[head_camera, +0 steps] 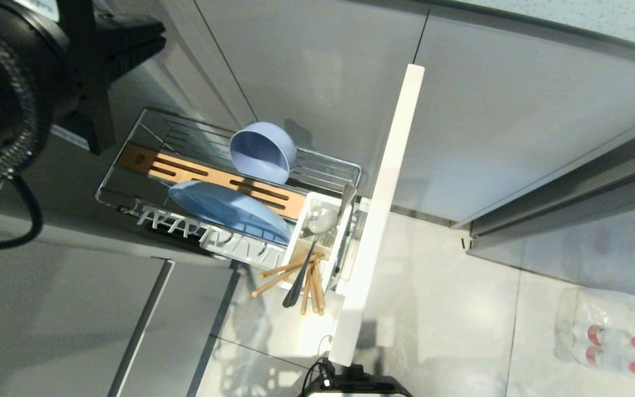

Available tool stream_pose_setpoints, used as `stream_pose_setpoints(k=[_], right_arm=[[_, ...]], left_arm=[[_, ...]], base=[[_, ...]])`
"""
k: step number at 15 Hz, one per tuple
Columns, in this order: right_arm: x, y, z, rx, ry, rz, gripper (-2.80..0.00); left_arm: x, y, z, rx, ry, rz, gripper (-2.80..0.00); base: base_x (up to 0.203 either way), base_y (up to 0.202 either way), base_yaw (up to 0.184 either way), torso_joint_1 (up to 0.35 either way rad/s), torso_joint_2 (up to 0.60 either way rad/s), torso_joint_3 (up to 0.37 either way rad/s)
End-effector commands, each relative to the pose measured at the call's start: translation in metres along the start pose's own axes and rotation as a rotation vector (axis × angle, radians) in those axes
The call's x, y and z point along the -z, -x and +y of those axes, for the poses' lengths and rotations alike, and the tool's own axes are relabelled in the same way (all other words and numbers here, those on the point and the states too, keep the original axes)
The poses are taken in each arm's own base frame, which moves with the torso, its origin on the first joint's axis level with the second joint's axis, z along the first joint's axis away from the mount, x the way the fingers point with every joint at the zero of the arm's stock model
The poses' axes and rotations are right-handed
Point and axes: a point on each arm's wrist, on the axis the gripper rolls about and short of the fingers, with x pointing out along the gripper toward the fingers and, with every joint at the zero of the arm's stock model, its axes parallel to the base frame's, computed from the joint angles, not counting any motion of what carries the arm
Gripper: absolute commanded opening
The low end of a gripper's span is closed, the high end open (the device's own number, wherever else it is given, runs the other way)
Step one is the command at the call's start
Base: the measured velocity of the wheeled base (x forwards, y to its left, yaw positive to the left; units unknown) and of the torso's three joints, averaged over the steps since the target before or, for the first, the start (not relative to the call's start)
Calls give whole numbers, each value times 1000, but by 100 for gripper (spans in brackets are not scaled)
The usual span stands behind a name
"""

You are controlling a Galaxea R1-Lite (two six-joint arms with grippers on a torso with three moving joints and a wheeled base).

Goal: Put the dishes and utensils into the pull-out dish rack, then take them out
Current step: Take the plate out of the cupboard

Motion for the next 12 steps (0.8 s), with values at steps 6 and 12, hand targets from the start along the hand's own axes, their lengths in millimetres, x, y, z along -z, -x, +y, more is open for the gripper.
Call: stream_pose_setpoints(k=[6, 12], right_arm=[[0, 0, 0, 0, 0, 1, -280], [0, 0, 0, -1, 0, 1, -280]], left_arm=[[-26, 8, -39, 173, -287, -18, -280], [-35, 7, -37, 97, -420, 93, -280]], base=[[0, 0, 0, 0, 0, 0], [0, 0, 0, 0, 0, 0]])
